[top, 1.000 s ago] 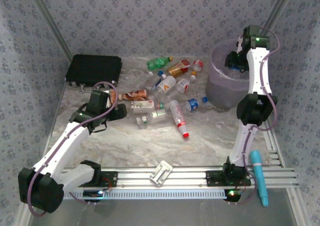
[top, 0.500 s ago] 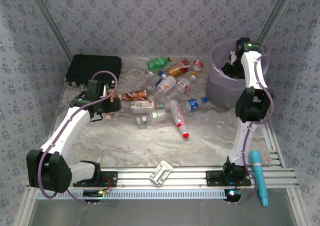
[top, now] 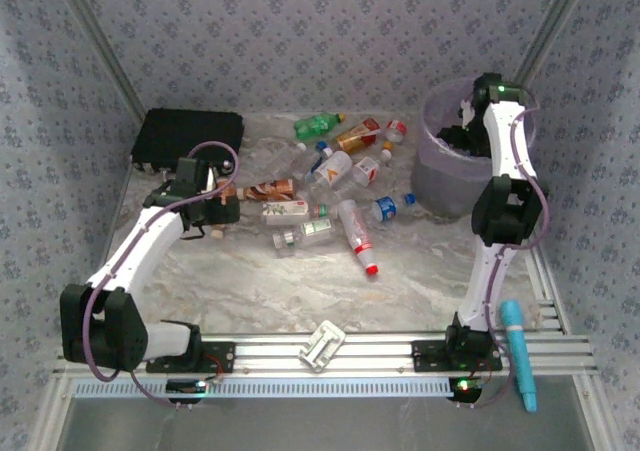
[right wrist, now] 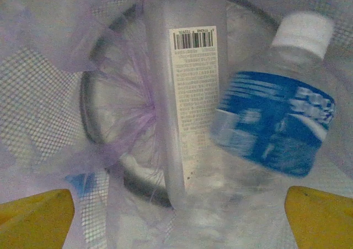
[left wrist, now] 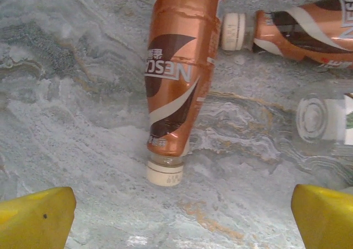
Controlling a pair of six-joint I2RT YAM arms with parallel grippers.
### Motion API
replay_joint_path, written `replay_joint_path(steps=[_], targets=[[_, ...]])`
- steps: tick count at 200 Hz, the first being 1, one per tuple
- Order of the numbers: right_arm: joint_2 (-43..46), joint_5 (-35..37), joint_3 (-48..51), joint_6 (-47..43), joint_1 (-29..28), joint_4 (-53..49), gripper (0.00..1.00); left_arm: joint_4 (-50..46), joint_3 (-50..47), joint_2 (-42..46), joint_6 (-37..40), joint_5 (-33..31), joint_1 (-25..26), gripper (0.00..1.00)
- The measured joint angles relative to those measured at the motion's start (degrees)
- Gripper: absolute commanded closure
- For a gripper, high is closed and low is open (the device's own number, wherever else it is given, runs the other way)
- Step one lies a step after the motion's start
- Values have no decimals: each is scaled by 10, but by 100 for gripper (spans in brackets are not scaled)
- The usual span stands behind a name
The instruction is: Put the plastic bottles in the bin
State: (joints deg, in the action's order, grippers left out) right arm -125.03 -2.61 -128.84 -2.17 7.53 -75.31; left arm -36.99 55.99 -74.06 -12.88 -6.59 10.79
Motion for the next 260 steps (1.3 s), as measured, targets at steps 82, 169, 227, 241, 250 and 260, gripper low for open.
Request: replay_joint_path(steps=[82, 169, 227, 241, 250, 260], targets=[[202, 0, -38, 40, 1, 2, 0, 53, 0, -86, 19, -1, -10, 0], [419, -145, 135, 94, -56, 93, 2, 119, -9, -164, -3, 25, -33, 9], [537, -244, 302, 126, -174, 184, 2, 132, -17, -202, -27, 33, -34, 21], [542, -254, 338, 132, -199, 202, 2, 131, -17, -209, -32, 35, -35, 26], [545, -259, 366, 136, -211, 213, 2, 129, -17, -212, -36, 36, -36, 27], [548, -264, 397, 140, -219, 222, 2, 127, -15, -213, -37, 36, -37, 32]])
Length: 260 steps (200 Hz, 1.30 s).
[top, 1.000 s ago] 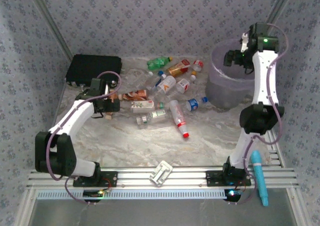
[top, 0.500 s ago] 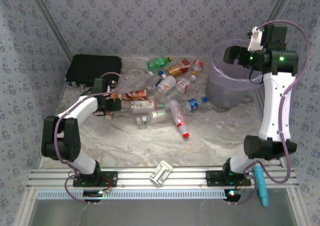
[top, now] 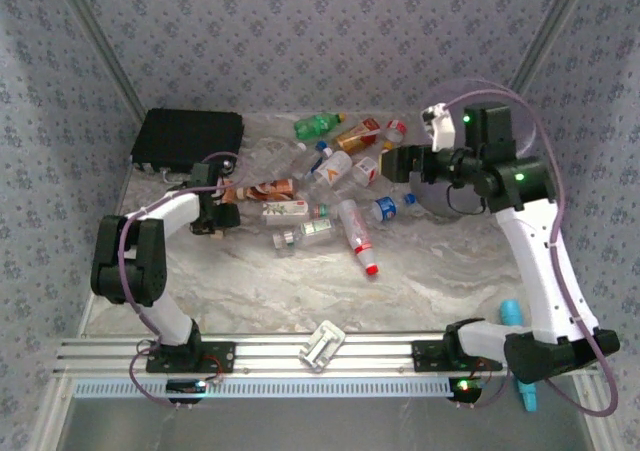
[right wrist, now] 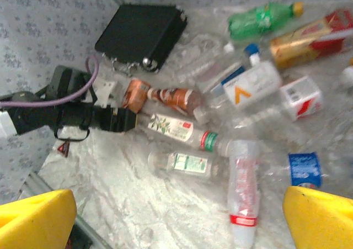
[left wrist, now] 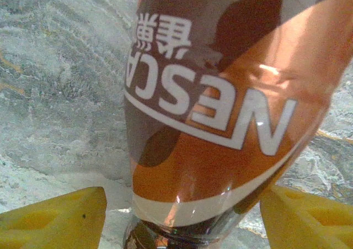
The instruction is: Put the plastic bottles in the bin
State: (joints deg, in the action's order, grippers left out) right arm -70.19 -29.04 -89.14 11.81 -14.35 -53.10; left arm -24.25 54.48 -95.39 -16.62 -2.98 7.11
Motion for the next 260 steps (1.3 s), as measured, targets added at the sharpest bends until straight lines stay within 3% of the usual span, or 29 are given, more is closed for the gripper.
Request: replay_joint_path(steps=[41, 90, 105, 155, 182, 215, 260], targets=[[21, -8, 93, 21, -3, 21, 2, -2, 1, -1, -7, 0, 0, 50], [37, -17, 116, 33, -4, 31, 2, -7, 8, -5, -14, 0, 0, 63], [39, -18, 118, 37, -4, 37, 2, -8, 9, -5, -14, 0, 0, 72], [39, -19, 144, 54, -17, 59, 3, -11, 9, -2, -14, 14, 0, 72], [26, -45, 158, 83, -44, 110, 3, -26, 4, 42, -8, 23, 7, 72], [-20, -53, 154, 110, -105, 178, 4, -49, 11, 119, -4, 41, 43, 71], [-113, -75, 125, 129, -158, 239, 12, -53, 18, 187, -26, 130, 108, 72]])
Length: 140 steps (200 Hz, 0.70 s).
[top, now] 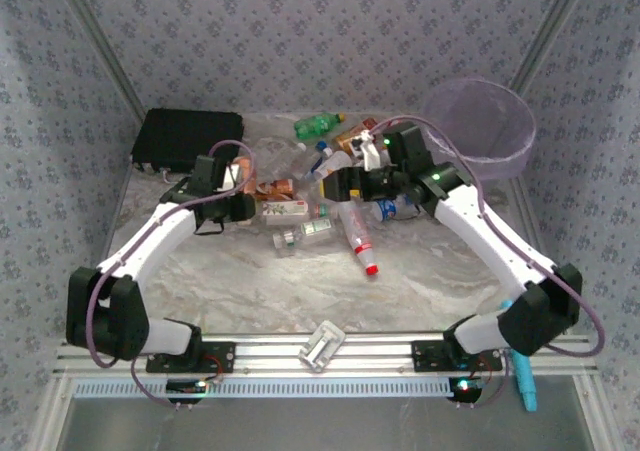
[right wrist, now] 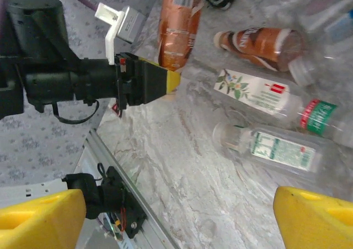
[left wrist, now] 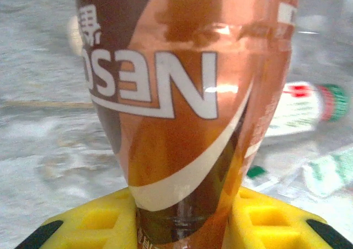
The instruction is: Put the plastic bottles in the bin
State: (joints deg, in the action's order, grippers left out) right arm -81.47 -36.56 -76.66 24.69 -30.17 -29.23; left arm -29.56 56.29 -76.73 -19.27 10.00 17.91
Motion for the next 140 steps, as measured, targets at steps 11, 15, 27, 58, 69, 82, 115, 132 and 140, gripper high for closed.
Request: replay_joint_path(steps=[11, 15, 27, 58, 69, 82, 115, 132, 140], targets=[[-20, -9, -6, 5, -5, 17, 12, 7, 2, 9, -11, 25, 18, 72], [-28, -14, -8, 6, -7, 23, 12, 12, 2, 11, -16, 37, 24, 72], [-49, -23, -15, 11, -10, 37, 13, 29, 1, 18, -33, 70, 40, 73], [-97, -45, -38, 19, -11, 68, 12, 111, -14, 37, -89, 153, 58, 74], [-106, -49, -42, 21, -11, 75, 11, 137, -23, 43, -106, 172, 63, 74], [-115, -54, -45, 25, -11, 86, 9, 163, -30, 49, -123, 193, 71, 75], [-141, -70, -64, 35, -10, 110, 8, 212, -36, 50, -154, 231, 89, 76], [-151, -76, -73, 37, -9, 120, 9, 230, -37, 50, -164, 242, 96, 76], [-155, -79, -75, 39, -8, 124, 10, 238, -37, 50, -167, 247, 99, 76]])
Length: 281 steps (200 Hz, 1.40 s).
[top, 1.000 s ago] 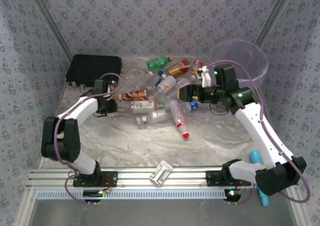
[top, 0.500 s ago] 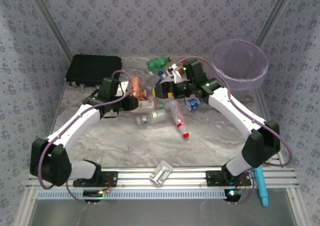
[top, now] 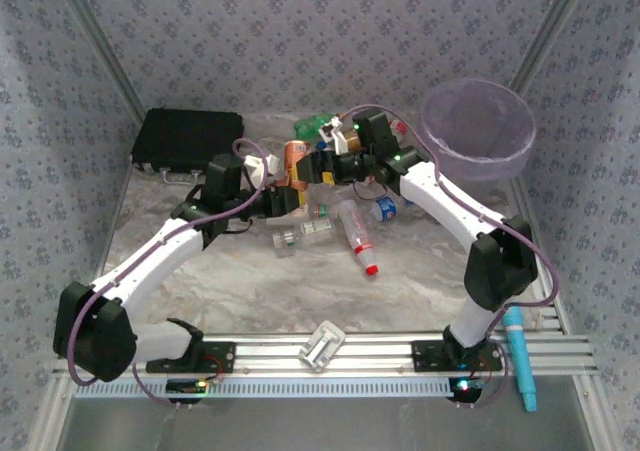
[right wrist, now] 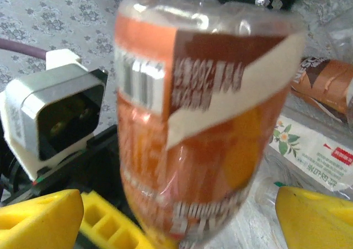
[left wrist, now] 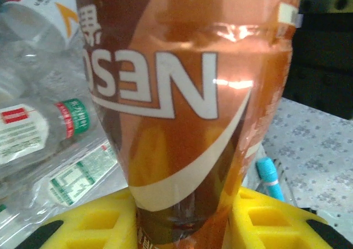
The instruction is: Put the plastic bottles in the bin
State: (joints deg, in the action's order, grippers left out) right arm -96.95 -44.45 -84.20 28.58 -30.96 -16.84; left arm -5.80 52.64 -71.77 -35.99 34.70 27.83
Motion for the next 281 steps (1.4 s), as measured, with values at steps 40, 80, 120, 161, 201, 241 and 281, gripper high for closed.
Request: replay_joint_path(steps=[40, 80, 120, 161, 201, 241, 281], targets=[[-15, -6, -9, 9, 3, 15, 18, 23, 0, 0, -7, 12, 16, 76], [-18, -15, -12, 16, 3, 22, 33, 25, 0, 0, -10, 14, 18, 75], [-19, -14, -19, 16, 3, 17, 37, 26, 0, 0, -10, 6, 19, 32], [-19, 18, -74, -20, 30, -52, 43, -10, 0, 0, 3, -18, 19, 1], [-6, 93, -156, -81, 94, -172, 47, -37, 0, 3, 10, -36, 19, 0], [33, 193, -231, -133, 172, -265, 48, -61, 0, 5, 10, -78, 18, 0], [60, 253, -301, -161, 244, -329, 49, -69, 0, 5, 10, -107, 18, 0]])
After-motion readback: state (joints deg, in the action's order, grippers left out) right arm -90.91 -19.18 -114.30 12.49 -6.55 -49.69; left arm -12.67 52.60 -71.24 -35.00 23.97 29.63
